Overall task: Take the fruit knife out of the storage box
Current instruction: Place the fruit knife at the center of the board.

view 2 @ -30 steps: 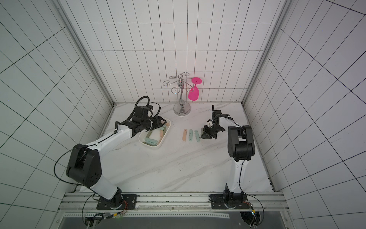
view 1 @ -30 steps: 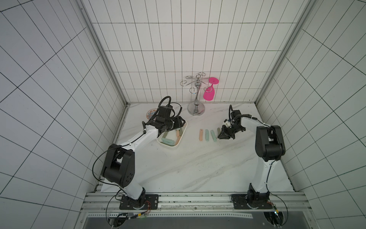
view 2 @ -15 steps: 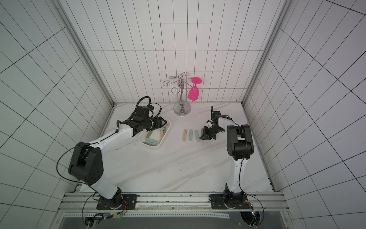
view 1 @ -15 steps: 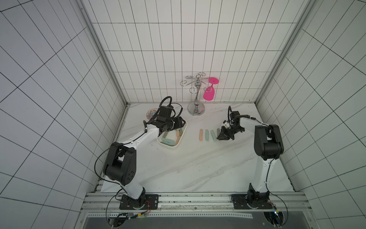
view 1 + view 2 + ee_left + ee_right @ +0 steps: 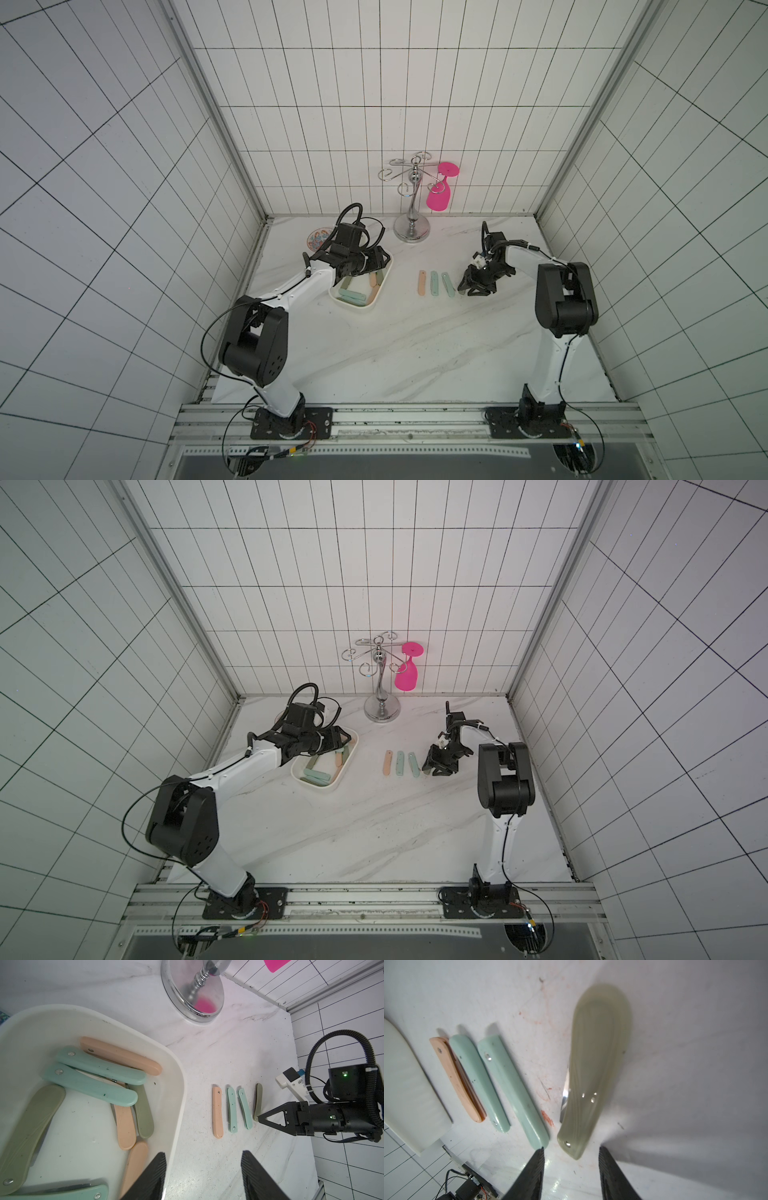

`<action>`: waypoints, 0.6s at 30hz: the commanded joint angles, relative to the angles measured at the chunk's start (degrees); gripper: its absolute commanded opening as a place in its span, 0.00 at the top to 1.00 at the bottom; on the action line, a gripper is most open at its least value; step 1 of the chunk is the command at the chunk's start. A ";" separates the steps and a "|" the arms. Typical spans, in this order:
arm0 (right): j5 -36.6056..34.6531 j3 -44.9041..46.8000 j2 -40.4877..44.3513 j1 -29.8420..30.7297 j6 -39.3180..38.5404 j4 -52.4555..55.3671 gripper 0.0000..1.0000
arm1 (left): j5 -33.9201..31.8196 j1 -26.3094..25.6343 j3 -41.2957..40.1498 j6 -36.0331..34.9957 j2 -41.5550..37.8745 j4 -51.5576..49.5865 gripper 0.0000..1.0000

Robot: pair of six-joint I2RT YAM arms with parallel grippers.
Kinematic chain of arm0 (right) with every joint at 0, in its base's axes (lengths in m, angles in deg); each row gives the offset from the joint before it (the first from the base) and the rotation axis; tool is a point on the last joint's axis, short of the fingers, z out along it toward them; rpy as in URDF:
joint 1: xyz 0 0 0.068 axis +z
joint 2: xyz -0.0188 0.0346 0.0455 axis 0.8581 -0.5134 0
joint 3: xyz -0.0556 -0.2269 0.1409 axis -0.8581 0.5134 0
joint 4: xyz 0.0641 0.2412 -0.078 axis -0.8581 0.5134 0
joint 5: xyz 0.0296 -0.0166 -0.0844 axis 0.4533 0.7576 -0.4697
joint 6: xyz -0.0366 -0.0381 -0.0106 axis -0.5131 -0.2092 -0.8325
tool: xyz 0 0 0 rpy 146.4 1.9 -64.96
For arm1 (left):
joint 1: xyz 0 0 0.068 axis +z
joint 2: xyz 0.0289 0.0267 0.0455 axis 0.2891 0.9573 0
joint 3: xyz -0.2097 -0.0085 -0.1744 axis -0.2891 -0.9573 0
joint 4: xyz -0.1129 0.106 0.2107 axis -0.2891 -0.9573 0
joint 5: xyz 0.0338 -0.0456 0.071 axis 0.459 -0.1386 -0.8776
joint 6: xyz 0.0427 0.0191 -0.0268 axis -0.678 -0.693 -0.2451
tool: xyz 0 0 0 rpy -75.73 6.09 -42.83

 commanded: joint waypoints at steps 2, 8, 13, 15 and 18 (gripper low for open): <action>-7.08 -0.09 1.90 -0.49 1.30 2.20 0.52 | 0.00 -0.49 1.81 -0.59 0.84 0.76 0.39; -10.38 -1.83 2.41 -0.35 6.04 -1.72 0.51 | -1.31 -1.44 2.68 -1.29 0.94 0.42 0.39; -12.54 -5.64 -0.23 0.49 6.64 -2.75 0.48 | -3.54 -2.04 3.05 -2.72 0.66 -0.65 0.39; -12.45 -7.33 -1.78 1.00 6.55 -2.66 0.47 | -4.45 -2.08 3.21 -3.30 0.46 -1.30 0.38; -13.83 -8.75 -3.16 2.11 6.33 -2.44 0.47 | -5.16 -2.08 2.99 -3.75 0.16 -1.76 0.38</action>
